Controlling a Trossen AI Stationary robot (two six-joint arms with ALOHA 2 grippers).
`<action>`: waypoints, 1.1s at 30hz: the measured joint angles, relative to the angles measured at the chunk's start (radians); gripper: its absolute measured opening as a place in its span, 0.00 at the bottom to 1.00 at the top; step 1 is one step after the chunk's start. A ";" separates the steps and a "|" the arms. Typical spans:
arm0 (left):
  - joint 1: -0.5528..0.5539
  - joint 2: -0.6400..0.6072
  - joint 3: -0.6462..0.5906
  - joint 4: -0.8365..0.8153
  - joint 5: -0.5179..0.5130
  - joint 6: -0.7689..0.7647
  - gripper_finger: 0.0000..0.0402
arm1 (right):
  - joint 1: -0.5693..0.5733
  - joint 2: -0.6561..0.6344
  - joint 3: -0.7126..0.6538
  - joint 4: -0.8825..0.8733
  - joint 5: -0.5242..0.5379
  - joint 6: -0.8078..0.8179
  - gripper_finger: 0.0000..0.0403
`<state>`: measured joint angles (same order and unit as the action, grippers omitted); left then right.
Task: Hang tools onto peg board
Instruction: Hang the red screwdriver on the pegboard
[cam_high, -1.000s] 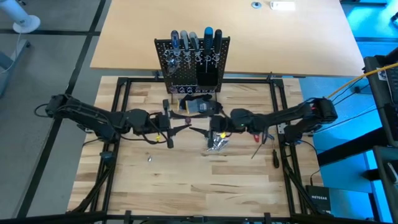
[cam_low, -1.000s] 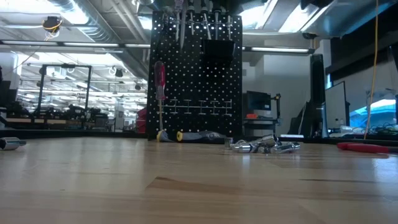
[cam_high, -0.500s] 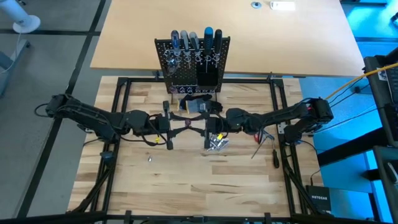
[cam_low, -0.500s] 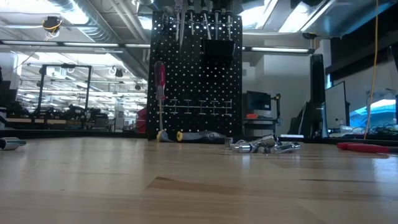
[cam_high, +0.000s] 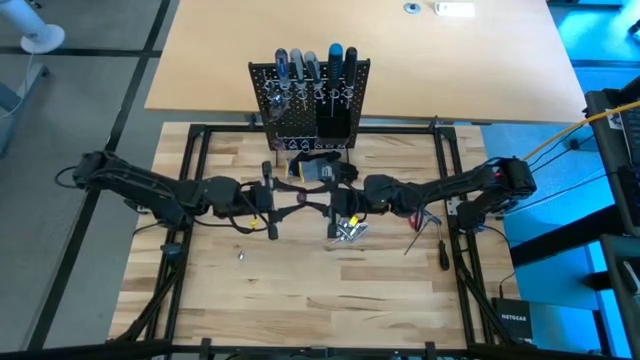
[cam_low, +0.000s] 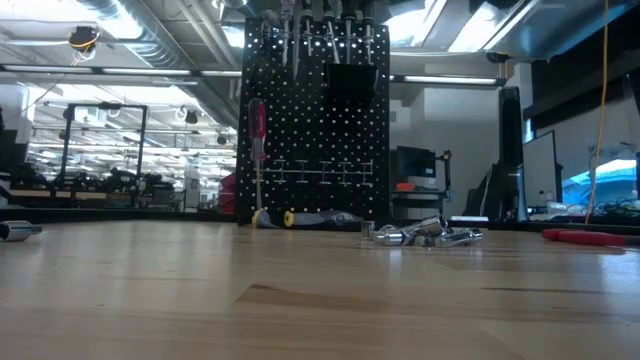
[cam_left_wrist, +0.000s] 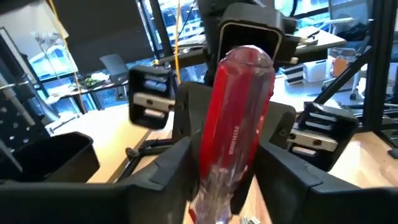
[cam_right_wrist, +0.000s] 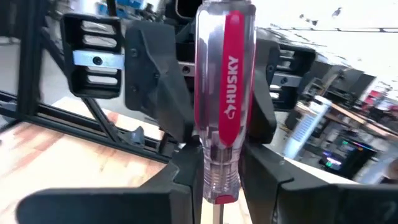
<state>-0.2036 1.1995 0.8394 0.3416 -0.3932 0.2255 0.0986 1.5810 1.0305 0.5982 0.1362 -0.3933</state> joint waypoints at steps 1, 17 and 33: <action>0.000 -0.006 0.000 -0.010 -0.001 -0.001 0.42 | 0.000 -0.004 0.000 -0.002 0.004 -0.004 0.20; -0.033 -0.217 0.000 -0.345 -0.159 -0.117 0.52 | 0.000 -0.308 -0.148 -0.048 0.173 0.019 0.18; 0.023 -0.188 0.000 -0.465 -0.233 -0.166 0.52 | -0.173 -0.444 -0.534 0.347 0.354 0.173 0.18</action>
<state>-0.1802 1.0115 0.8394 -0.1238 -0.6262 0.0597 -0.0745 1.1374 0.4963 0.9455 0.4897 -0.2199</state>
